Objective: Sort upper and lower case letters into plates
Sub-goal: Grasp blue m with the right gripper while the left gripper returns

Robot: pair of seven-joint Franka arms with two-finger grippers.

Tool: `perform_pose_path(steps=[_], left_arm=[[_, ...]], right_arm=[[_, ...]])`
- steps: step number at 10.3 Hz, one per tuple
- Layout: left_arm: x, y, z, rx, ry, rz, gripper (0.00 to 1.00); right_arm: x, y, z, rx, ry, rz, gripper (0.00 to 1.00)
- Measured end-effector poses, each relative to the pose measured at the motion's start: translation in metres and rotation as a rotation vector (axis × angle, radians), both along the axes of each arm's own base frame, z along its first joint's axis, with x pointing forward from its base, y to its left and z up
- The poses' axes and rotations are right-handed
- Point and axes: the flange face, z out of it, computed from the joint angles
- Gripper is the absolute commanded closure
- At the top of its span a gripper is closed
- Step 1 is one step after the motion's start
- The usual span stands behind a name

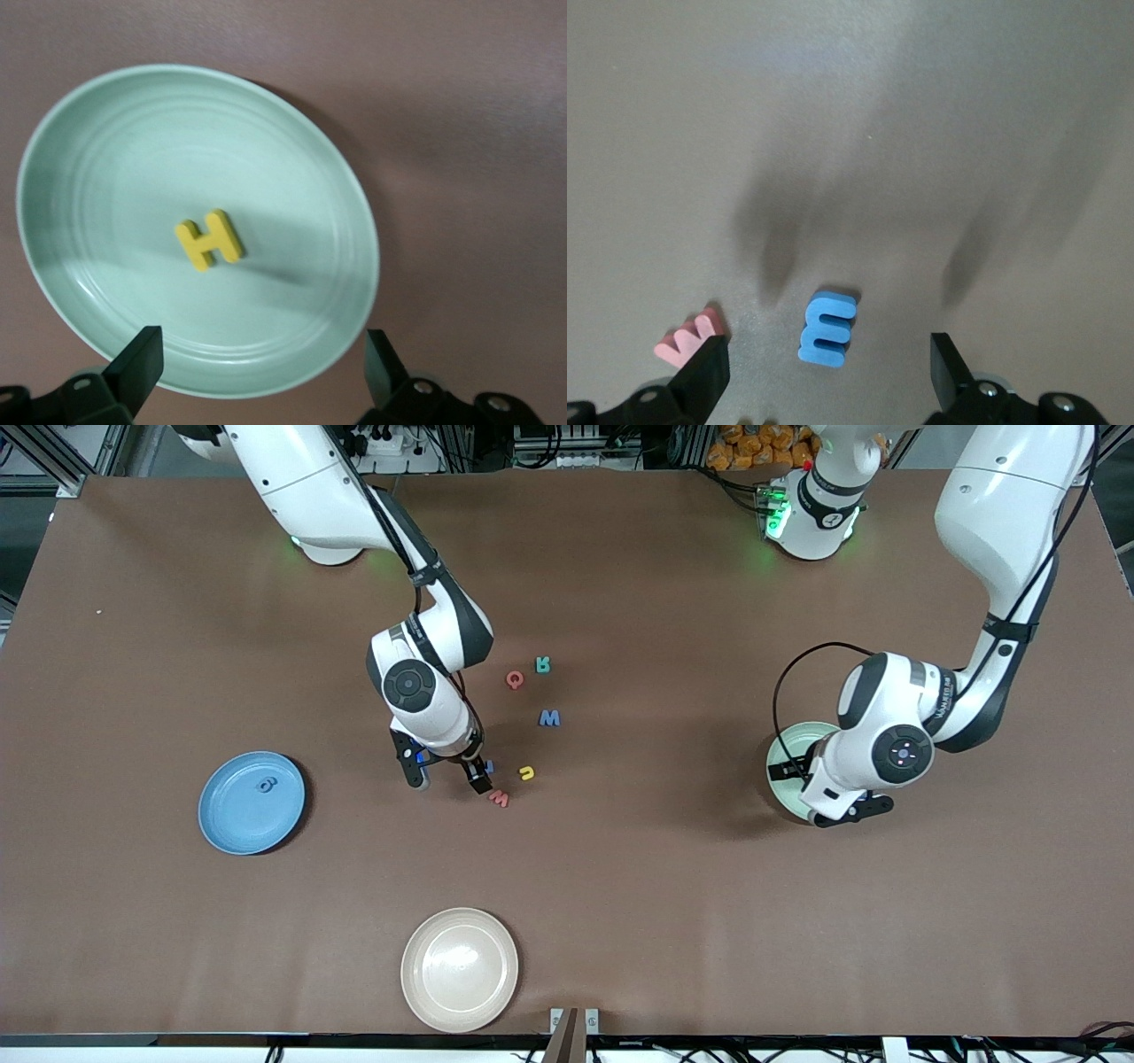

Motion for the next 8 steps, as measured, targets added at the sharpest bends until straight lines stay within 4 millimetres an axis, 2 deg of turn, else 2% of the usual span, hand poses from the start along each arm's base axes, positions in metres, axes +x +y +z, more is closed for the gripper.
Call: perform_pose_path(steps=[4, 5, 8], left_arm=[[-0.008, -0.038, 0.006, 0.003, -0.011, 0.03, 0.0], [-0.01, -0.049, 0.009, 0.001, -0.015, 0.04, 0.04], [-0.024, -0.095, 0.012, 0.014, -0.026, 0.045, 0.09]], right_arm=[[0.0, 0.0, -0.011, -0.001, -0.005, -0.037, 0.0], [0.0, 0.0, -0.014, -0.003, -0.004, -0.038, 0.0], [-0.005, 0.004, -0.026, -0.009, 0.001, -0.029, 0.0]])
